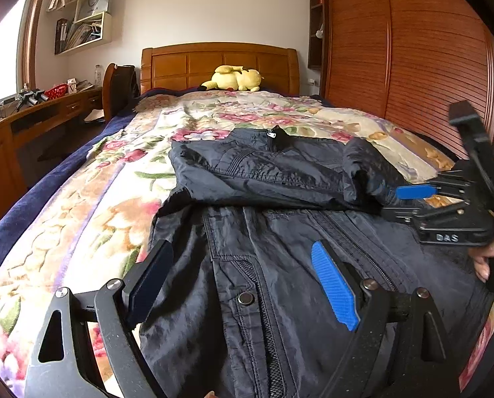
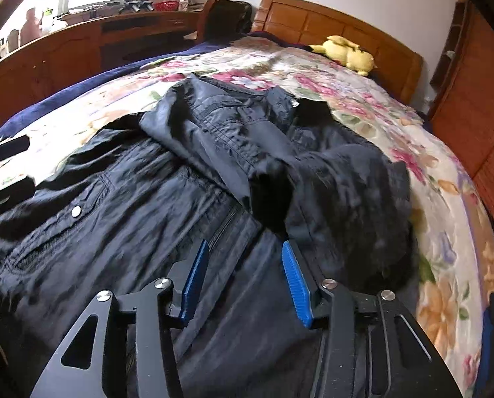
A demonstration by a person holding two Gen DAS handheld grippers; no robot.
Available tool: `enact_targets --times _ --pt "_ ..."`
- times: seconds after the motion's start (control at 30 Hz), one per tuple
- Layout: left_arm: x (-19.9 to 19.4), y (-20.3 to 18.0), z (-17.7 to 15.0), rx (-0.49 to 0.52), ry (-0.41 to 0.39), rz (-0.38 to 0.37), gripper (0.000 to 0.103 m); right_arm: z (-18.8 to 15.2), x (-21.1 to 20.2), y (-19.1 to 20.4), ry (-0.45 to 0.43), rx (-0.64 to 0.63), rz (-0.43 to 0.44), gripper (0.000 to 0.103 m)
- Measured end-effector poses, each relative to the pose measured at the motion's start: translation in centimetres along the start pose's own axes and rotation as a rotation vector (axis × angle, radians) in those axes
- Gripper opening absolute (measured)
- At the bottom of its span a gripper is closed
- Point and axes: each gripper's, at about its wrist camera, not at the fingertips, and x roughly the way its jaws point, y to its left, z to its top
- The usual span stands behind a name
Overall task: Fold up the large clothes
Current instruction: 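Lift the sleeve over the jacket body and open the right tool, then grasp the folded sleeve again with the right tool and lift it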
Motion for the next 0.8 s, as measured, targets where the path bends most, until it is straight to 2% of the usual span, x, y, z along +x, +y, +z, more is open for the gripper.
enact_targets --times 0.2,0.37,0.5,0.63,0.8 --pt "-0.1 -0.1 0.0 0.003 -0.001 0.0 0.086 -1.6 -2.3 -0.3 -0.063 0.036 -0.048 0.052" --pt "-0.2 -0.1 0.0 0.004 0.0 0.001 0.086 -2.4 -2.5 -0.9 -0.082 0.026 -0.115 0.059" --pt "-0.2 -0.1 0.0 0.006 0.001 0.001 0.086 -3.0 -1.0 -1.6 -0.05 0.039 -0.14 0.061" --pt "-0.2 -0.2 0.0 0.008 0.001 0.0 0.086 -3.0 2.4 -2.2 0.029 0.048 -0.142 0.061" --pt "-0.2 -0.1 0.0 0.006 0.002 -0.002 0.086 -2.5 5.4 -2.6 0.061 -0.012 -0.212 0.061"
